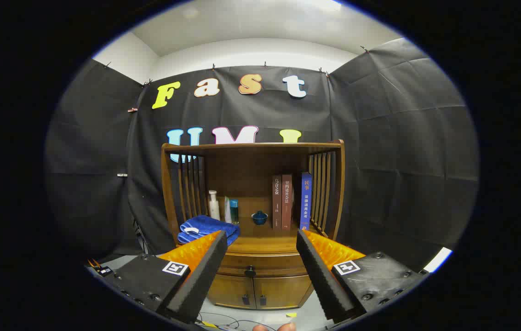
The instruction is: Pull open the drawer, take out the items inside it, and place them on the countertop above the cabinet.
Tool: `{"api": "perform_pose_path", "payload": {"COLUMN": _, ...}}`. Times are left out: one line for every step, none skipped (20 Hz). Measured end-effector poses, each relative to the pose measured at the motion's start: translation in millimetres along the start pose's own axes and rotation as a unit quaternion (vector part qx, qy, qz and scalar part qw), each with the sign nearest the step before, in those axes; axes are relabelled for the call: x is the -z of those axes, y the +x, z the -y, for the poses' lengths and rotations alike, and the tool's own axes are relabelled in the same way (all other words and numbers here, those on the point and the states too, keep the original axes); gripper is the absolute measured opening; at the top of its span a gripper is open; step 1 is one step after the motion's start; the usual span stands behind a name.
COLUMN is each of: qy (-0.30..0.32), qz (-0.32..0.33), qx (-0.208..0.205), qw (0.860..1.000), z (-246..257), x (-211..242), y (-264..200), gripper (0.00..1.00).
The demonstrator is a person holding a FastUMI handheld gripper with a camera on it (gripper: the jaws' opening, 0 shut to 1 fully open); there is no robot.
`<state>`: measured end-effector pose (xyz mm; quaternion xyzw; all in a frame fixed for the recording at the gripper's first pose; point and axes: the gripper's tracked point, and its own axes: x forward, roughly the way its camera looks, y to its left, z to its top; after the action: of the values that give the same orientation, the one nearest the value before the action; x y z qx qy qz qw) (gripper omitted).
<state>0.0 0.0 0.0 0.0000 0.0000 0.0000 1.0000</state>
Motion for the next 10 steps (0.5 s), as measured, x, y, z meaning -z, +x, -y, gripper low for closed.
{"api": "perform_pose_path", "payload": {"qy": 0.0, "qz": 0.0, "qx": 0.0, "qw": 1.0, "z": 0.5, "x": -0.2, "y": -0.3, "gripper": 0.99}}
{"api": "perform_pose_path", "payload": {"qy": 0.0, "qz": 0.0, "qx": 0.0, "qw": 1.0, "z": 0.8, "x": 0.3, "y": -0.6, "gripper": 0.99}}
{"api": "perform_pose_path", "payload": {"qy": 0.0, "qz": 0.0, "qx": 0.0, "qw": 1.0, "z": 1.3, "x": 0.1, "y": -0.6, "gripper": 0.99}}
{"api": "perform_pose_path", "payload": {"qy": 0.002, "qz": 0.0, "qx": 0.0, "qw": 1.0, "z": 1.6, "x": 0.2, "y": -1.5, "gripper": 0.99}}
{"api": "perform_pose_path", "payload": {"qy": 0.003, "qz": 0.0, "qx": 0.0, "qw": 1.0, "z": 1.9, "x": -0.3, "y": -2.2, "gripper": 0.99}}
{"api": "perform_pose_path", "payload": {"qy": 0.004, "qz": -0.001, "qx": 0.002, "qw": 1.0, "z": 2.9, "x": -0.2, "y": -1.0, "gripper": 0.99}}
{"api": "perform_pose_path", "payload": {"qy": 0.005, "qz": -0.001, "qx": 0.003, "qw": 1.0, "z": 4.3, "x": -0.2, "y": -1.0, "gripper": 0.99}}
{"api": "perform_pose_path", "payload": {"qy": 0.006, "qz": 0.0, "qx": 0.003, "qw": 1.0, "z": 5.2, "x": -0.5, "y": -0.3, "gripper": 0.99}}
{"api": "perform_pose_path", "payload": {"qy": 0.007, "qz": 0.0, "qx": 0.003, "qw": 1.0, "z": 5.9, "x": -0.5, "y": -0.9, "gripper": 0.99}}
{"api": "perform_pose_path", "payload": {"qy": 0.008, "qz": -0.001, "qx": 0.004, "qw": 1.0, "z": 6.8, "x": 0.2, "y": -0.3, "gripper": 0.99}}
